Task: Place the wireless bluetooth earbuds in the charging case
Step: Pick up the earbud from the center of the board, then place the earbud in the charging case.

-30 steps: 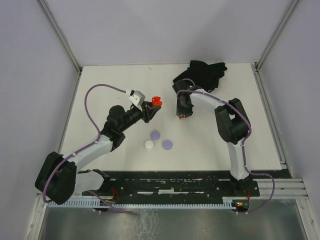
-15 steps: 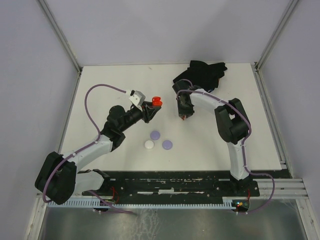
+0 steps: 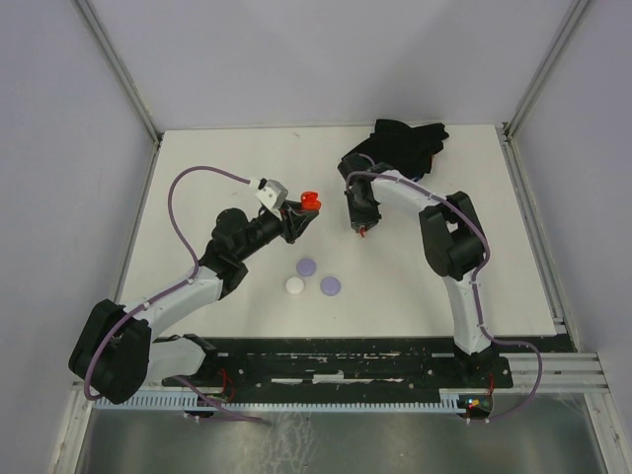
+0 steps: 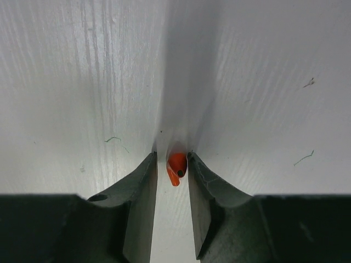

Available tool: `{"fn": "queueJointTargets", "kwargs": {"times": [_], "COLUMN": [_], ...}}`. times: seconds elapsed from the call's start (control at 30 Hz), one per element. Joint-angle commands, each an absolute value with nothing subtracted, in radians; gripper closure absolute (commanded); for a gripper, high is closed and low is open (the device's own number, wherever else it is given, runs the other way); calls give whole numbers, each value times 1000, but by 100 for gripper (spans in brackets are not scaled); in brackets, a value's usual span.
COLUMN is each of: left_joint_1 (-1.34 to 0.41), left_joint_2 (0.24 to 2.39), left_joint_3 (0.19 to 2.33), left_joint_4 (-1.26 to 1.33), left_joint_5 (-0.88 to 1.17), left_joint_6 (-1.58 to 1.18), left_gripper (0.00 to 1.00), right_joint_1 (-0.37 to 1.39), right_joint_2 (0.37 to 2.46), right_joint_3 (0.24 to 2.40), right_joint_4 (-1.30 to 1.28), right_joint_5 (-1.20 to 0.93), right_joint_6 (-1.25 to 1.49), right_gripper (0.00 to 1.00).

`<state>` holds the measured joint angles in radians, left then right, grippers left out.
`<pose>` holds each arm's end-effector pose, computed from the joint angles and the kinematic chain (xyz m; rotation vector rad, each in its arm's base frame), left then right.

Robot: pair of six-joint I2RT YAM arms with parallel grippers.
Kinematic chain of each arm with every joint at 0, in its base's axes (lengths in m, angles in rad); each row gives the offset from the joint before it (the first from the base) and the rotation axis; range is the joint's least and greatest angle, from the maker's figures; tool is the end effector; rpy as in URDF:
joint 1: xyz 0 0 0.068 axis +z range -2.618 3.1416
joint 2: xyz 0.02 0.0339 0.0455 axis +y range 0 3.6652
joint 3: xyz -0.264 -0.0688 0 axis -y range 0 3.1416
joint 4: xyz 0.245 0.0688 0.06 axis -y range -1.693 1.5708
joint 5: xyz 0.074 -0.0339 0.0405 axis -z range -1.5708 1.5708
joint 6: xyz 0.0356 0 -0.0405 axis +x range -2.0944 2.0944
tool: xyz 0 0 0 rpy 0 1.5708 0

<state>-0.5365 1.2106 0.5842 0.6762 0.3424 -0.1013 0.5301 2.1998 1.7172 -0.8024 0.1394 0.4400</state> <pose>0.2242 -0.1473 0.2709 0.6091 1.4513 -0.7645 0.3916 0.2238 0.1616 -0.0989 2.8229 0.0150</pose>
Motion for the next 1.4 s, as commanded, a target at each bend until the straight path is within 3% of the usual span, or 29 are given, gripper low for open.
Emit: {"fn": "queueJointTargets", "kwargs": {"times": [0.0, 0.17, 0.37, 0.97, 1.37], "left_joint_1": [-544, -543, -544, -541, -542], "left_joint_2": [1185, 1181, 1172, 1121, 1141], "left_joint_3": [622, 621, 610, 479, 481], "left_joint_4": [693, 697, 724, 1076, 1213], "left_joint_5": [359, 368, 374, 422, 477], "left_joint_6": [-51, -48, -48, -66, -132], "left_gripper": [97, 97, 97, 97, 97], "right_joint_1": [528, 529, 529, 573, 721], "right_joint_2": [2232, 2200, 2083, 1447, 1219], "right_joint_3": [1751, 1730, 1687, 1424, 1244], "right_joint_4": [-851, -848, -816, -451, -75], "right_joint_5": [147, 143, 123, -47, -79], "right_joint_6": [430, 424, 409, 468, 498], "right_gripper": [66, 80, 89, 90, 90]}}
